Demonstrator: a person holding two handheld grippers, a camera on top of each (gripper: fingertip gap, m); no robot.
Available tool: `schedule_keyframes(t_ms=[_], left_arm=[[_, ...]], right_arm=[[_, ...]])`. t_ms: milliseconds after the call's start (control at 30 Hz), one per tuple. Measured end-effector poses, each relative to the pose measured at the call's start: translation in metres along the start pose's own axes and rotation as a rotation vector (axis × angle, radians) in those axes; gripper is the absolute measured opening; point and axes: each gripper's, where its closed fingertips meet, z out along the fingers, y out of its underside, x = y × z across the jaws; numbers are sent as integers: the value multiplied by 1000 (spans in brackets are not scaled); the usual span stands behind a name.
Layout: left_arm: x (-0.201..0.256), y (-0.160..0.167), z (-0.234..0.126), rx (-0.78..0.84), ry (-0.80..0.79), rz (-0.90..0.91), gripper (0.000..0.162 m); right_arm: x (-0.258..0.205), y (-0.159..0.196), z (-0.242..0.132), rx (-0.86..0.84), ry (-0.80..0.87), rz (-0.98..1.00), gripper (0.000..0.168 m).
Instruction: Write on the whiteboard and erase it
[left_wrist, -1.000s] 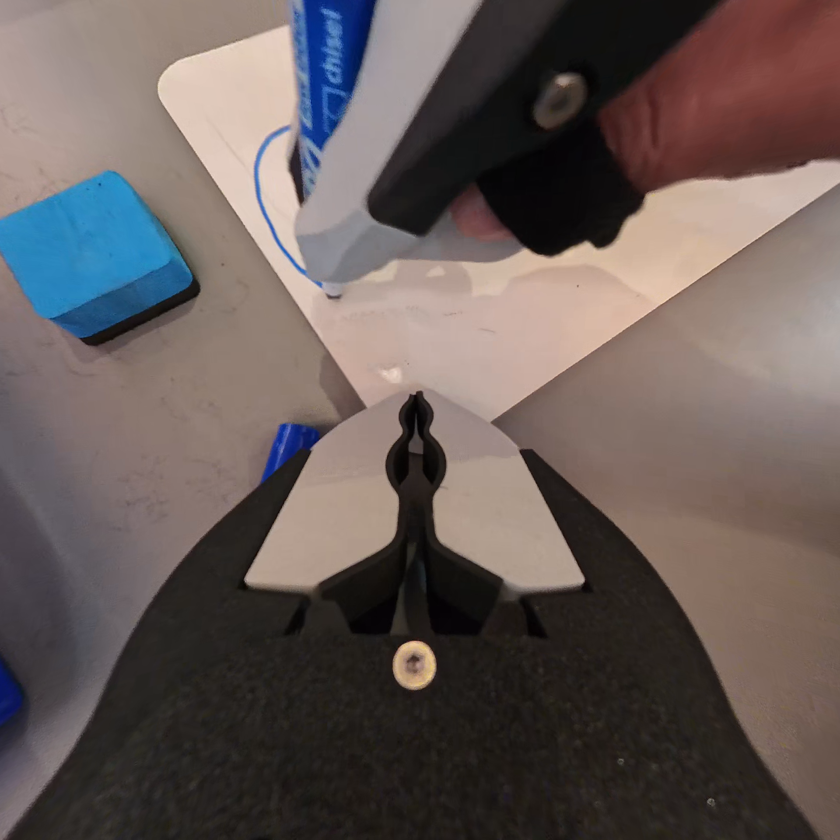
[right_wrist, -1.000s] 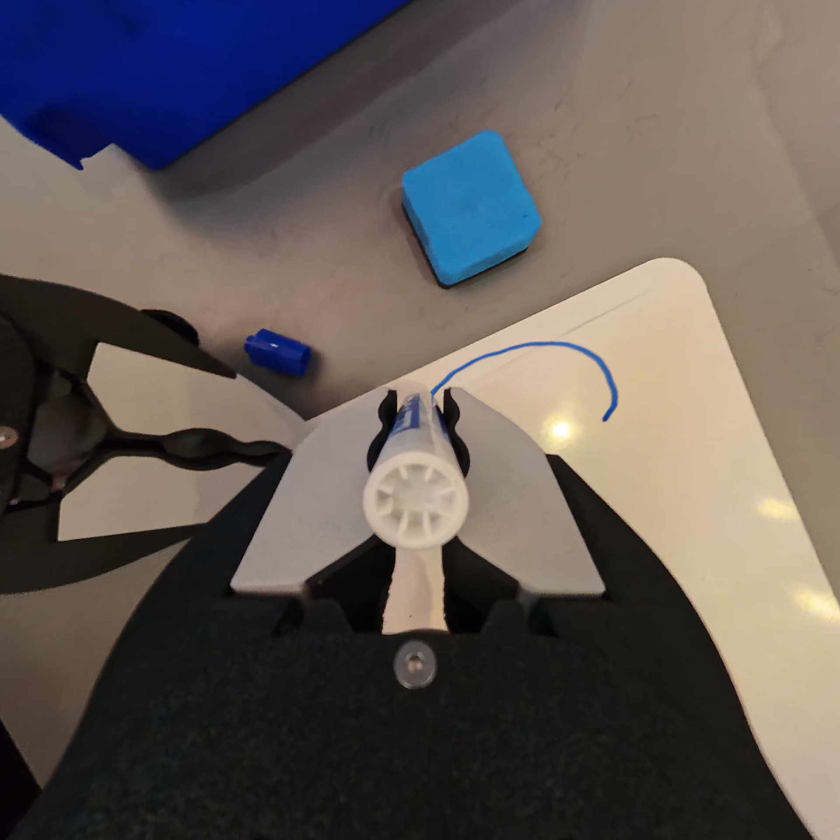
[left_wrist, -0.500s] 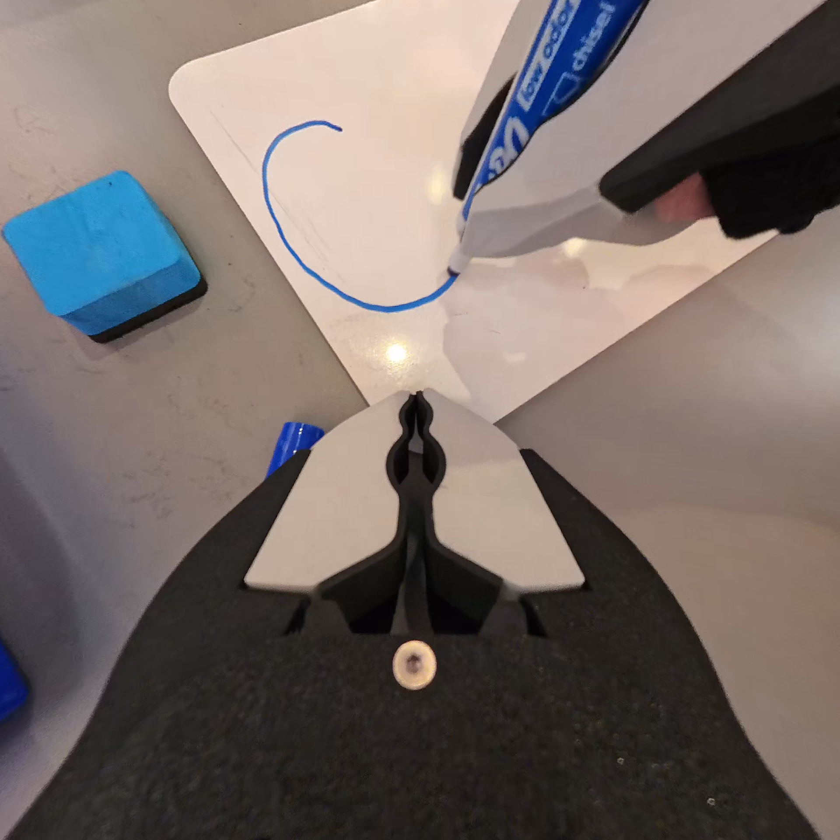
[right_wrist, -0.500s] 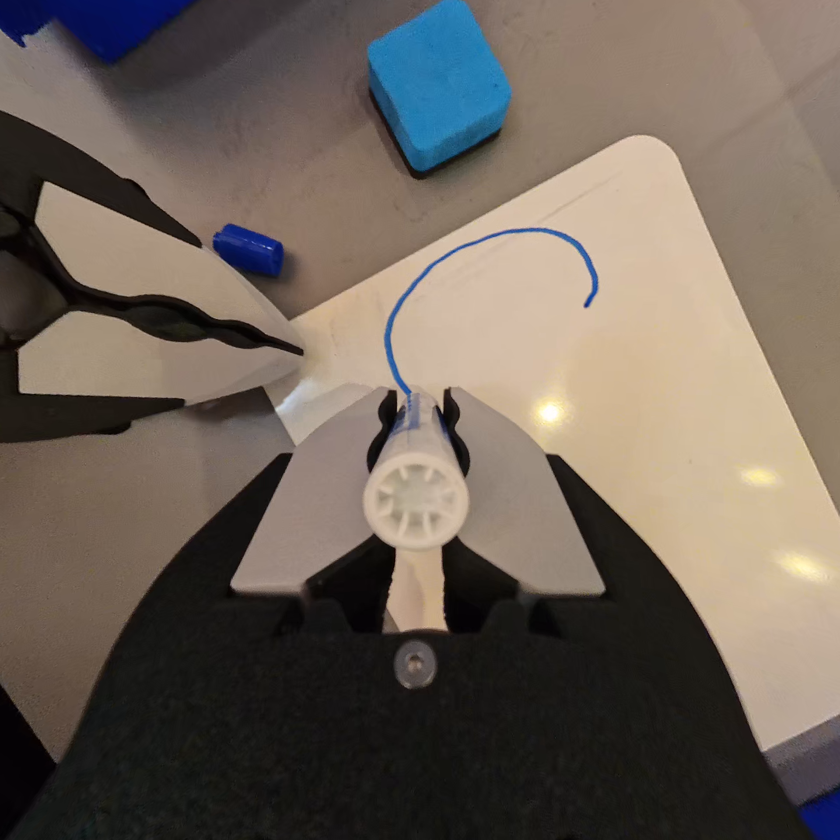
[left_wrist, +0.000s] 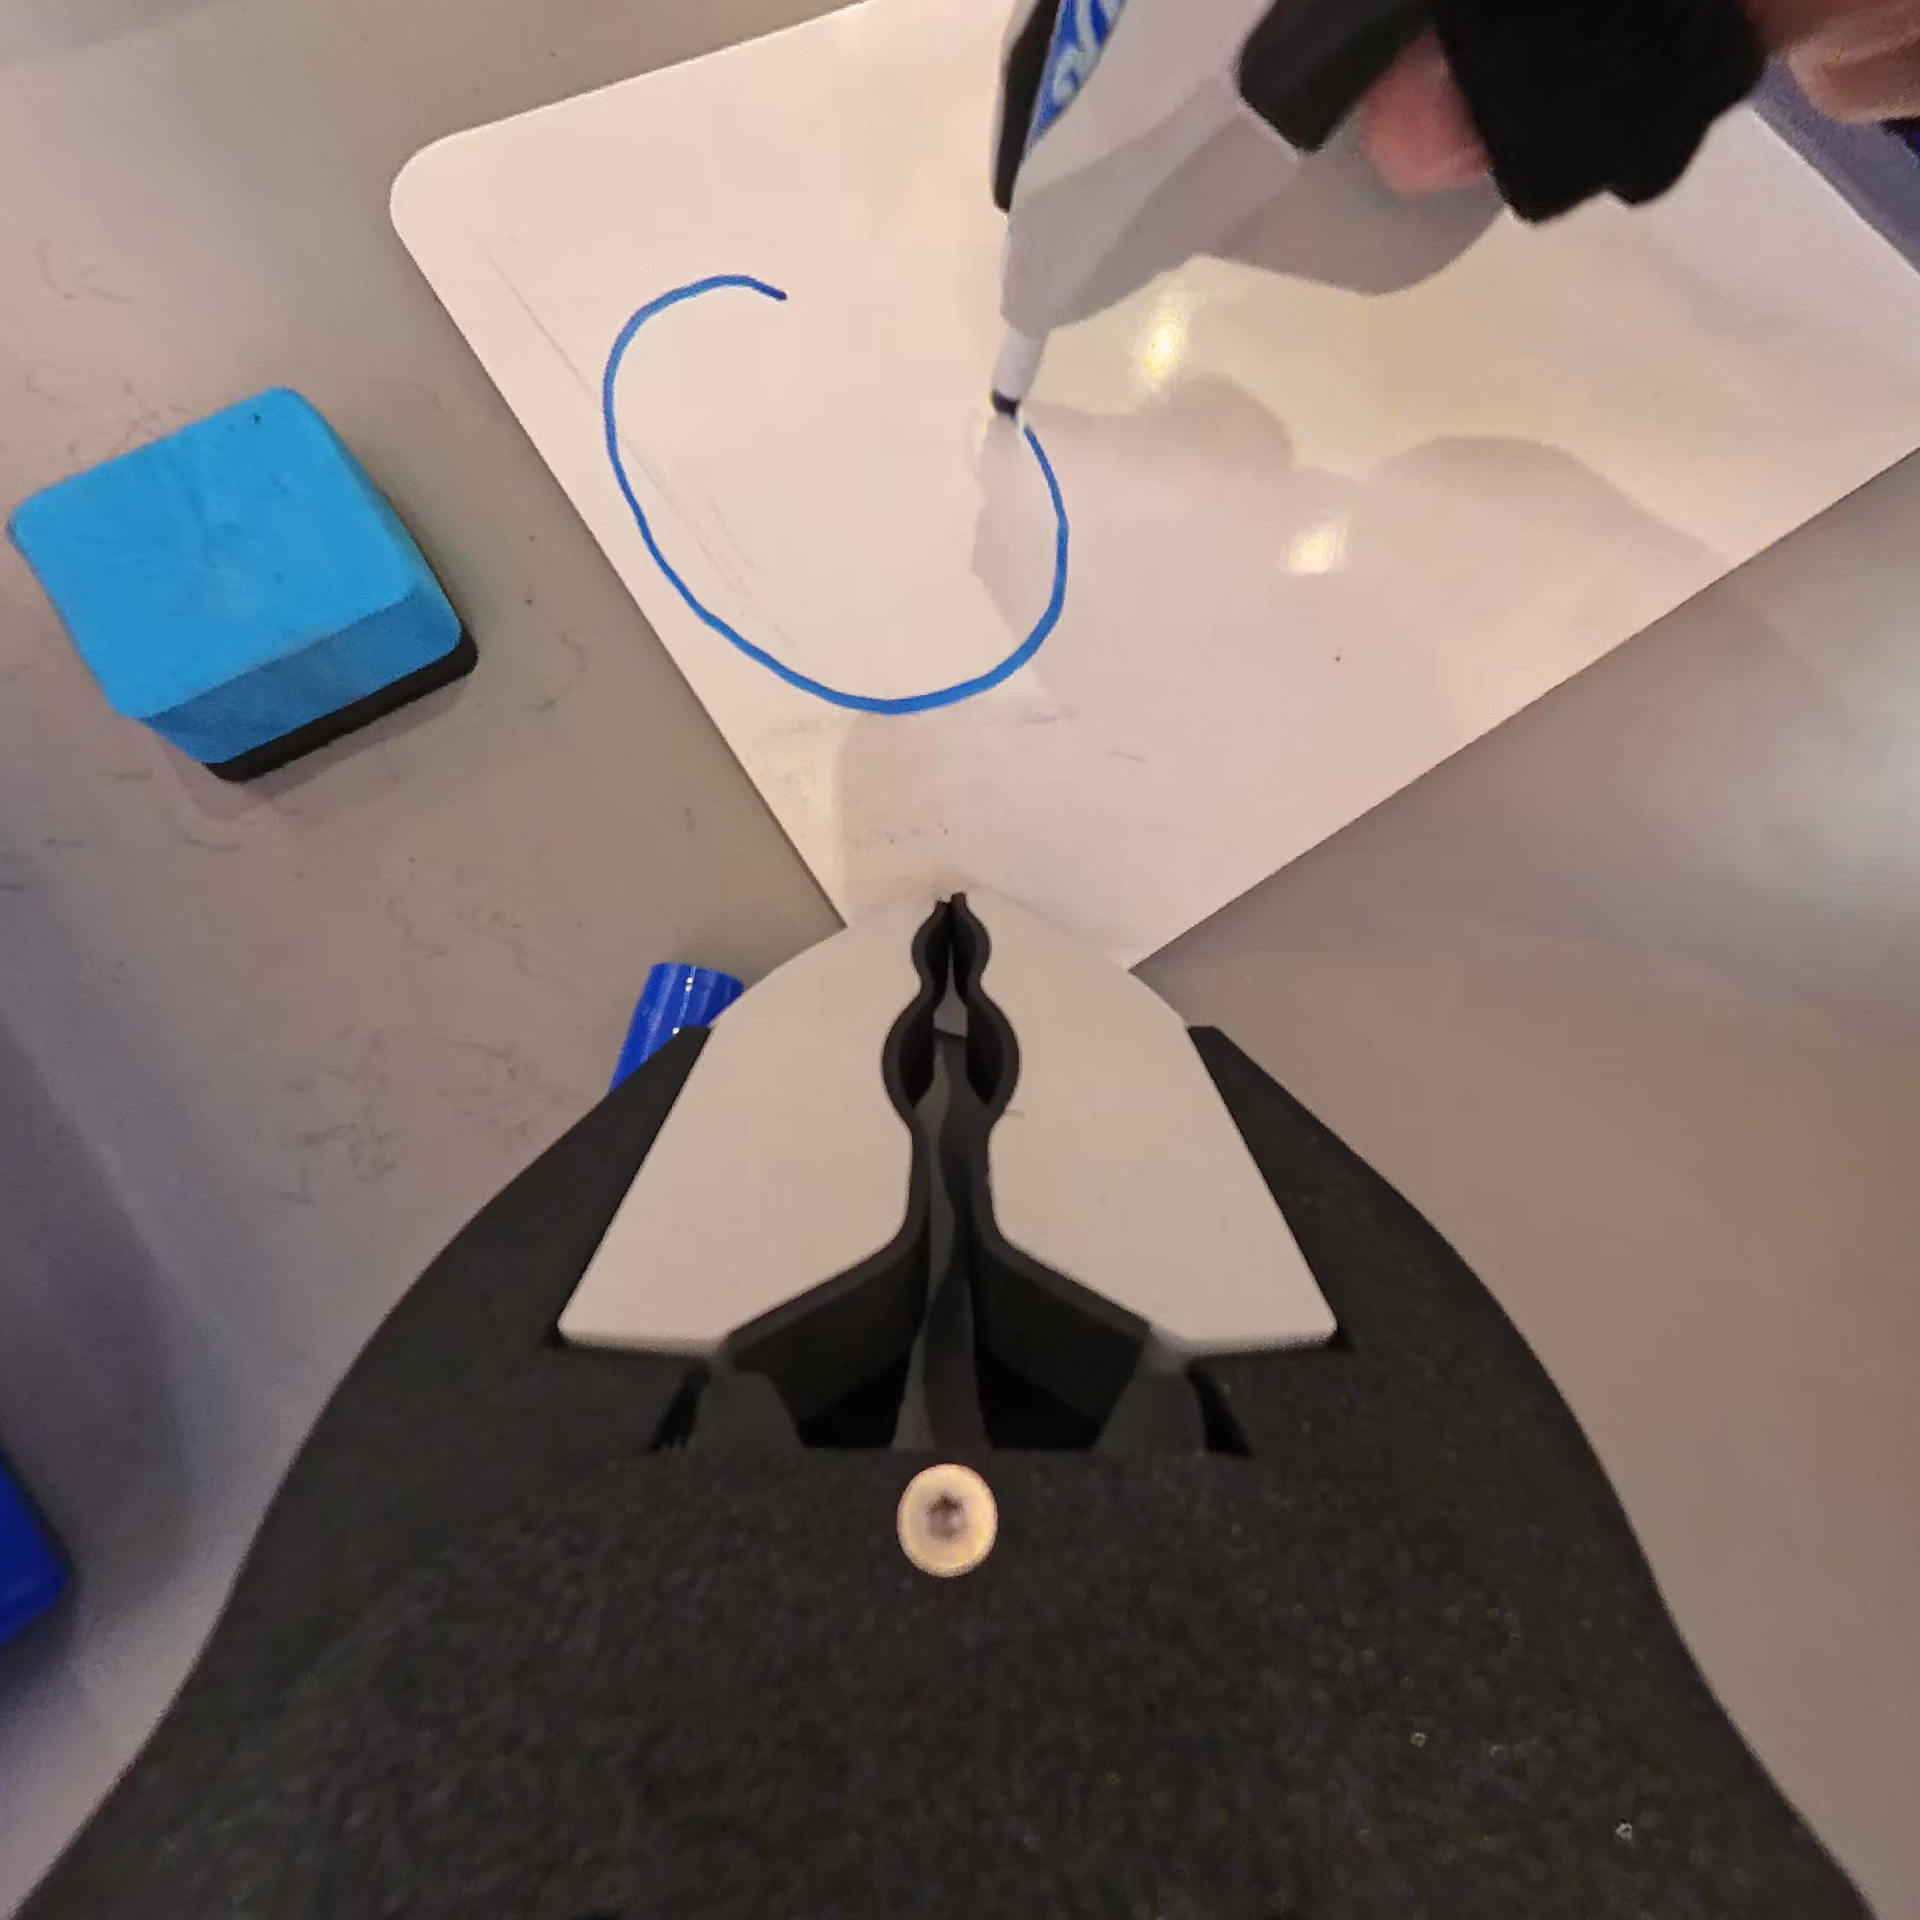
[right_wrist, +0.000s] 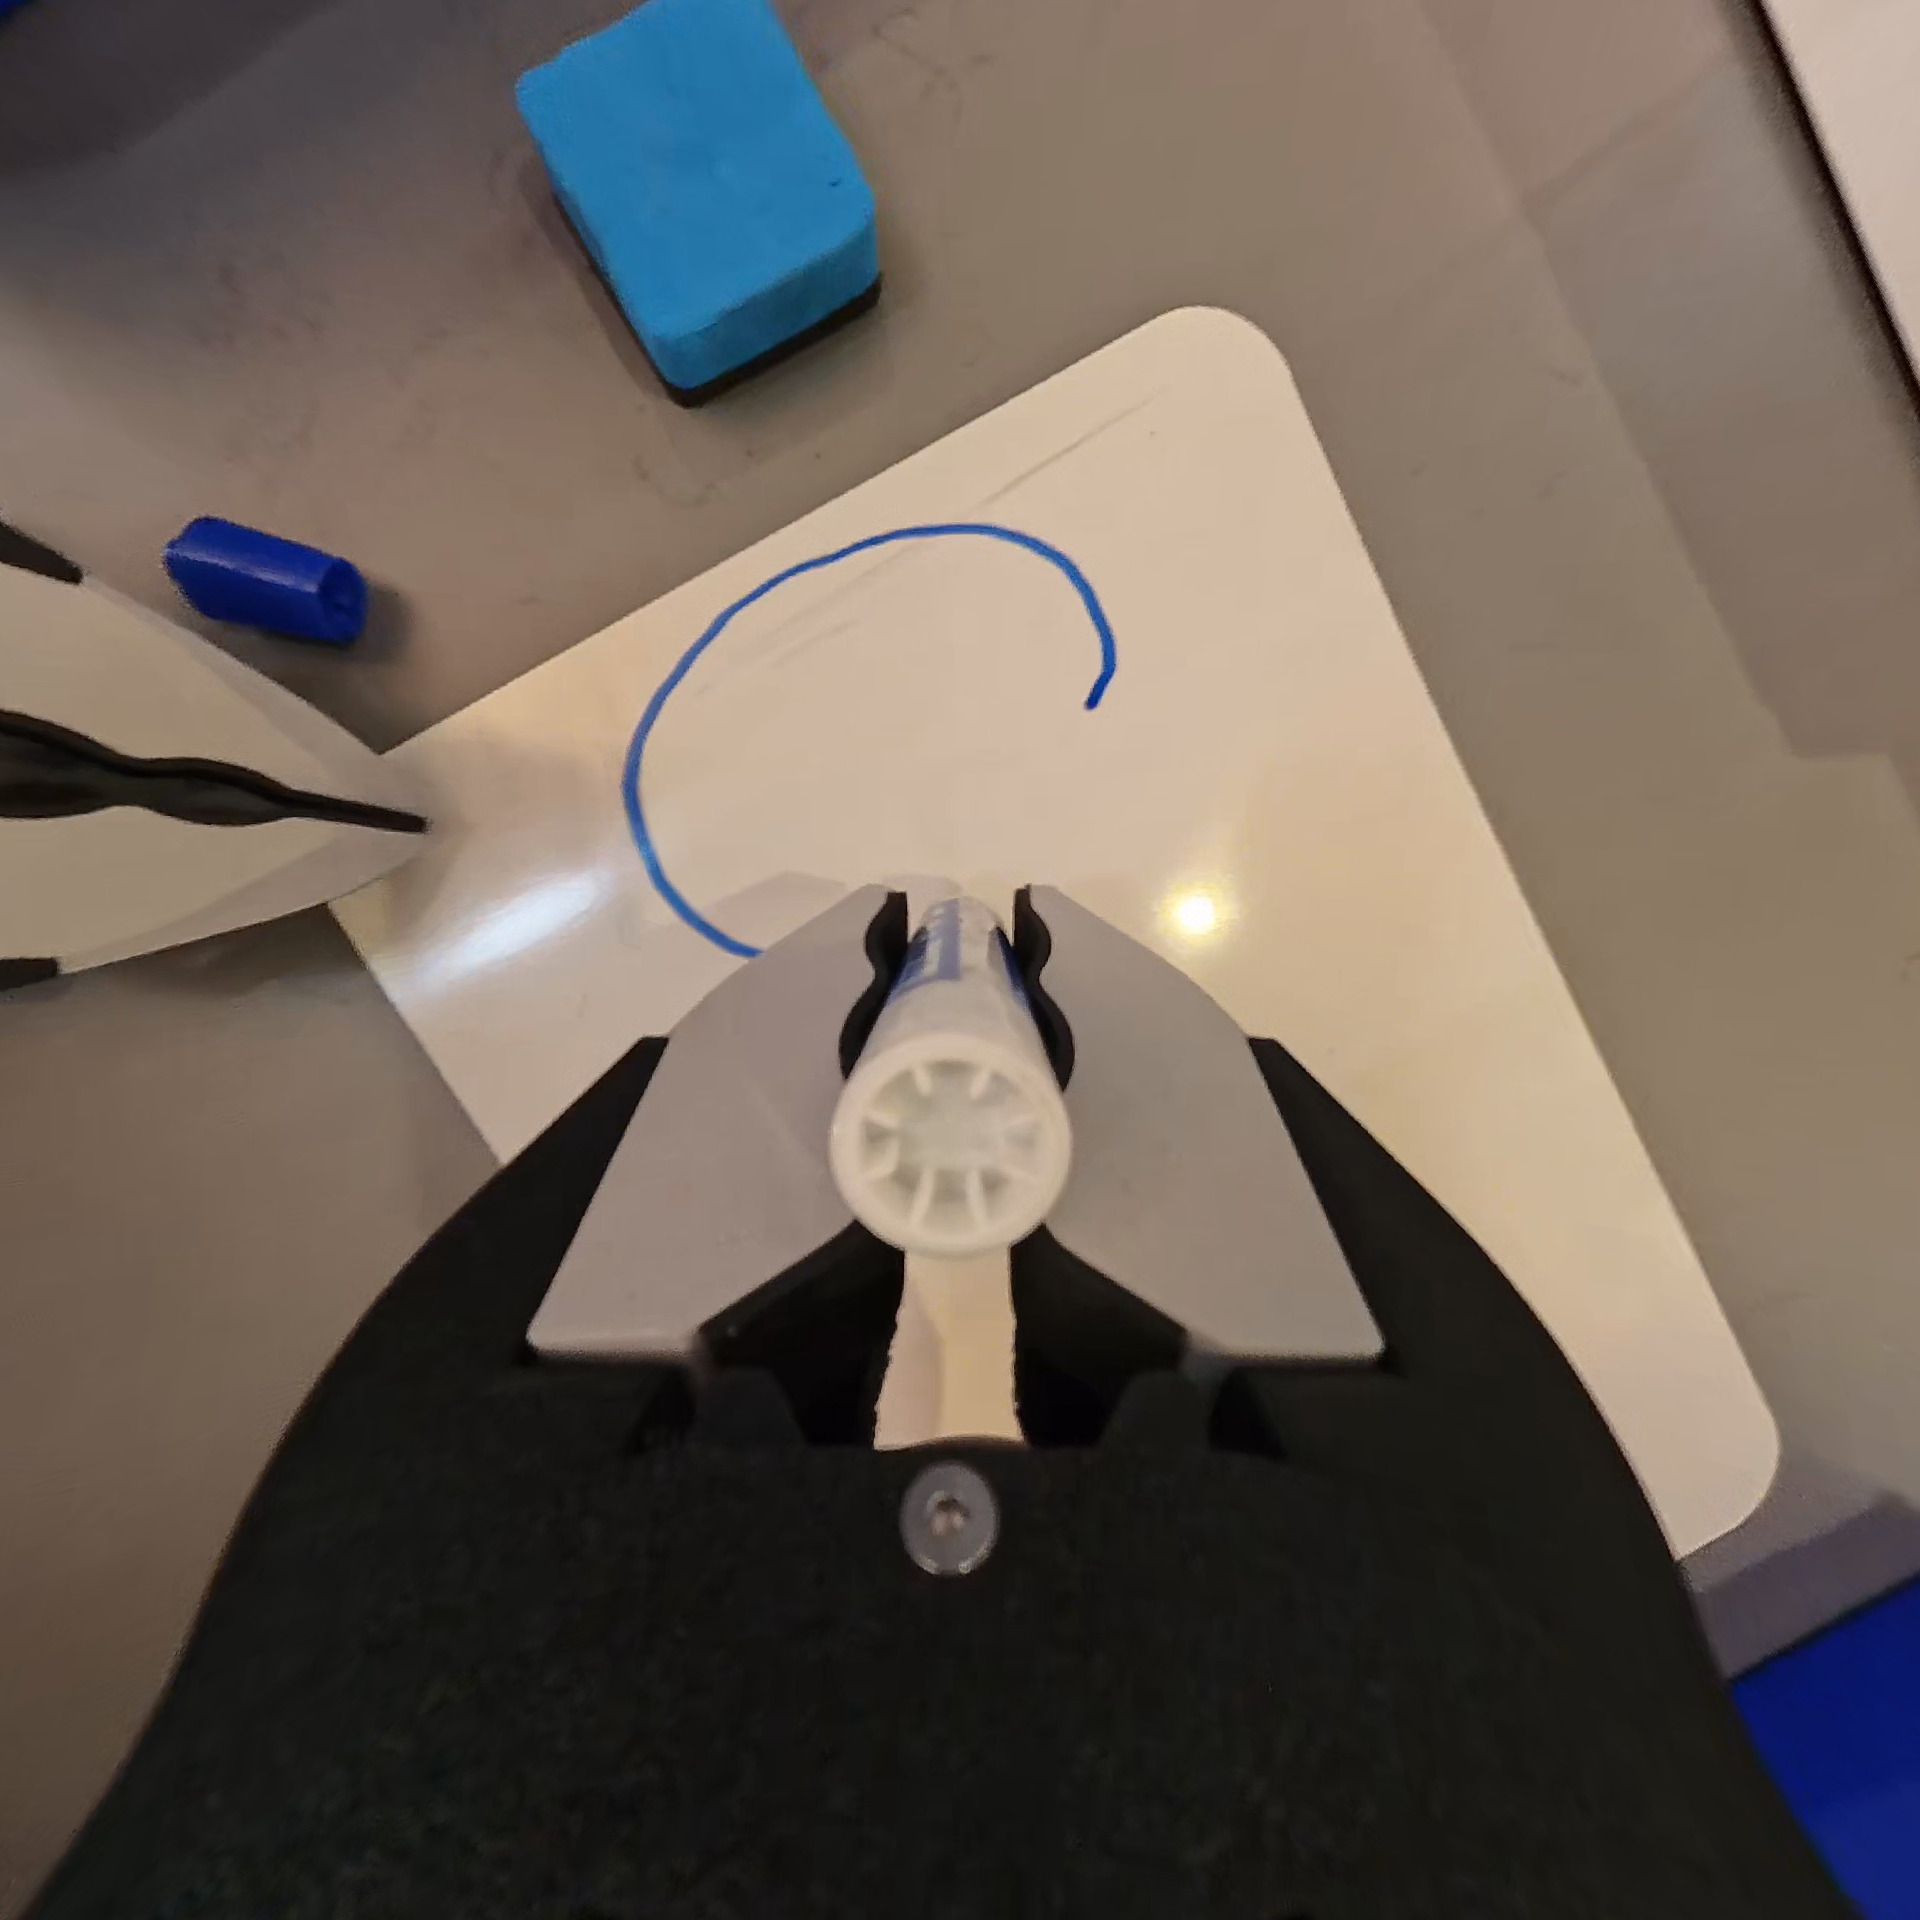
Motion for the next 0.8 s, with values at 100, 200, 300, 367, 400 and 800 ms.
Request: schedule_keyframes(t_ms=[100,200,300,367,400,800], left_arm=[[0,0,0,0,1,-1,0],[0,0,0,0,1,0,0],[0,0,0,0,0,0,0],[0,0,0,0,1,0,0],[0,0,0,0,1,0,0],[1,0,0,0,5,-1,0]], right_arm=[[11,-6,4,-2,9,-3,20],[20,-14,8,-3,12,-7,20],[26,-22,14,-6,11,-15,20],[29,-28,17,-10,9,-25,20],[30,-32,19,-12,8,-30,20],[23,-63,34,-30,-9,-88,20]])
